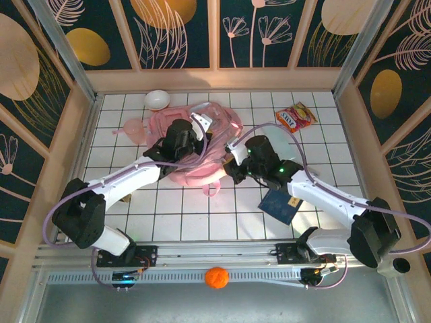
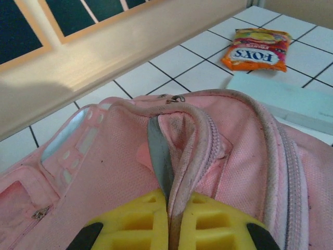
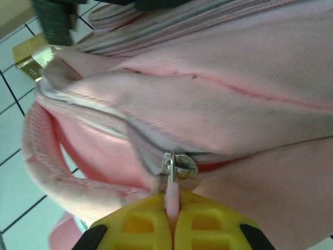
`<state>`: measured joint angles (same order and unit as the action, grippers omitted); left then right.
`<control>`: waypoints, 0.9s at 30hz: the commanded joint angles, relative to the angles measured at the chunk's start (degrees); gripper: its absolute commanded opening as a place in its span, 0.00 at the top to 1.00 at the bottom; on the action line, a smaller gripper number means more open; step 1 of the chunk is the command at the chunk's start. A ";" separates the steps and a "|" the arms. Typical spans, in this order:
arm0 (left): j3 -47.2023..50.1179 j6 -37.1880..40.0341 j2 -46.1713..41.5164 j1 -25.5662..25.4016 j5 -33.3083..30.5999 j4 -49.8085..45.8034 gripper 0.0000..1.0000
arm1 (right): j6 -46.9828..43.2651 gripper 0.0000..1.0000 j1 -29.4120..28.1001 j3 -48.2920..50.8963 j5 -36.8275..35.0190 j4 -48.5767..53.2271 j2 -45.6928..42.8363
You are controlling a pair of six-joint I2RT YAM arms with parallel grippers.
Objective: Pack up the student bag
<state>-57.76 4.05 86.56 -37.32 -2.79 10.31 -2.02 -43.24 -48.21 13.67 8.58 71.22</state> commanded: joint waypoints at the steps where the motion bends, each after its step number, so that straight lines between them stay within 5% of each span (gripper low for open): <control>1: -4.87 -3.01 1.30 -0.03 -6.84 6.77 1.00 | 9.18 1.00 -2.71 0.75 4.16 -1.46 -3.05; 7: -5.35 -0.36 1.56 -0.04 -6.38 5.38 1.00 | 11.92 1.00 -2.46 0.13 3.55 3.12 -7.36; 13: -2.32 0.26 0.39 -1.24 2.24 7.47 1.00 | 19.26 1.00 -2.37 -1.89 4.03 3.00 -6.17; 27: -5.15 -17.25 2.99 -2.74 1.82 10.23 1.00 | 26.47 1.00 -7.81 -3.94 5.22 -6.29 2.99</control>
<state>-59.37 -4.21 89.38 -39.09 0.27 11.38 21.52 -49.67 -49.74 15.57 8.99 73.32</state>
